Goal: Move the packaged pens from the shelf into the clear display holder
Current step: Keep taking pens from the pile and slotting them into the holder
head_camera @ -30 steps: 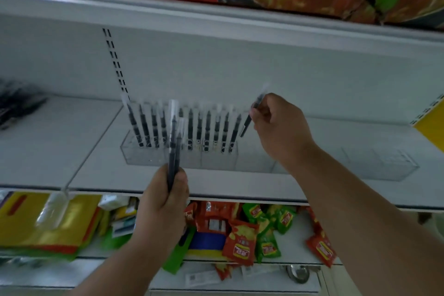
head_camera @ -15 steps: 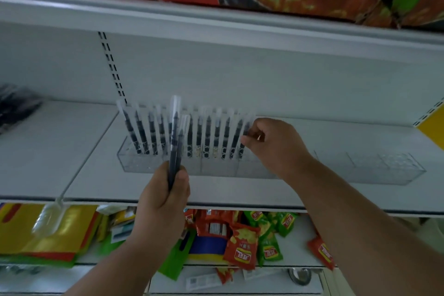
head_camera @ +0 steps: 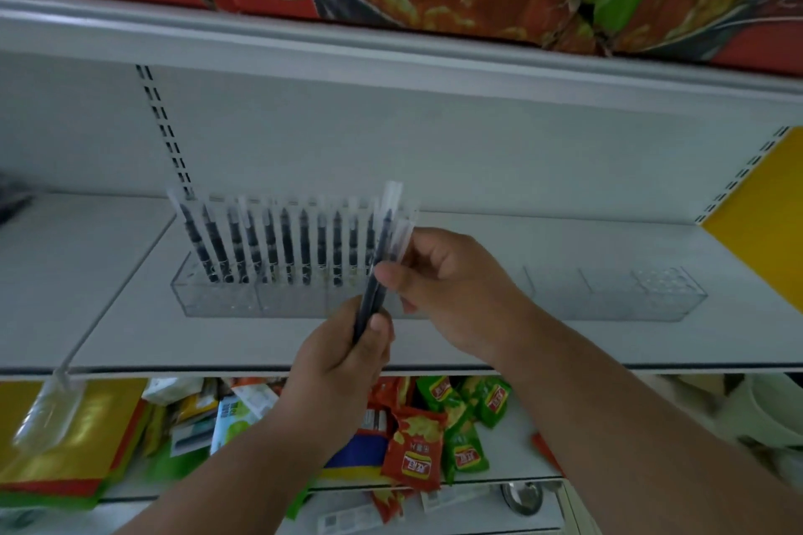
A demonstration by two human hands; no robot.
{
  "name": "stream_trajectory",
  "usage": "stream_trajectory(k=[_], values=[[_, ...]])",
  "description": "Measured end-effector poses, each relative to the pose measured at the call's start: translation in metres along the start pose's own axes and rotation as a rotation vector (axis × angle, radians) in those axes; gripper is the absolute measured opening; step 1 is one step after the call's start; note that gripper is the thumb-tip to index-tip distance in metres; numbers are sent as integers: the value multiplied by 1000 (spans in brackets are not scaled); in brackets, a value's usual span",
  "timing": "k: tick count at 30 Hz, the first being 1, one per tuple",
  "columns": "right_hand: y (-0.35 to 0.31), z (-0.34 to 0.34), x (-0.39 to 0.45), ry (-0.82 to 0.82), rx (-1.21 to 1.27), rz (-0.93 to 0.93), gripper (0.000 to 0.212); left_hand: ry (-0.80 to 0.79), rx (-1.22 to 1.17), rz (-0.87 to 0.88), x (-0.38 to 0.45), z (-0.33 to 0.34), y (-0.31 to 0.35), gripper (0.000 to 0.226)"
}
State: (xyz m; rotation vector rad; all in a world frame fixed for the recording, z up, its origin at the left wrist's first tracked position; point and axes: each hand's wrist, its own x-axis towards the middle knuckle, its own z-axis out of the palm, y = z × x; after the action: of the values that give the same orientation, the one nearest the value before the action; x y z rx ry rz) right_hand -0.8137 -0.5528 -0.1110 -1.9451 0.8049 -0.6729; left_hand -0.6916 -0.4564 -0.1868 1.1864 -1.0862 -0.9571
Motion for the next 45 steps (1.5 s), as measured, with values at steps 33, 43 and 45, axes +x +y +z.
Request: stream_trajectory(k=[33, 43, 45], values=[[6, -24, 9, 413, -399, 69, 21, 133, 102, -32, -10, -22, -5, 25], [0, -38, -11, 295, 102, 99, 20, -11, 514, 38, 4, 25, 11, 18], [6, -49, -9, 449, 38, 87, 20, 43, 620, 61, 4, 17, 13, 12]])
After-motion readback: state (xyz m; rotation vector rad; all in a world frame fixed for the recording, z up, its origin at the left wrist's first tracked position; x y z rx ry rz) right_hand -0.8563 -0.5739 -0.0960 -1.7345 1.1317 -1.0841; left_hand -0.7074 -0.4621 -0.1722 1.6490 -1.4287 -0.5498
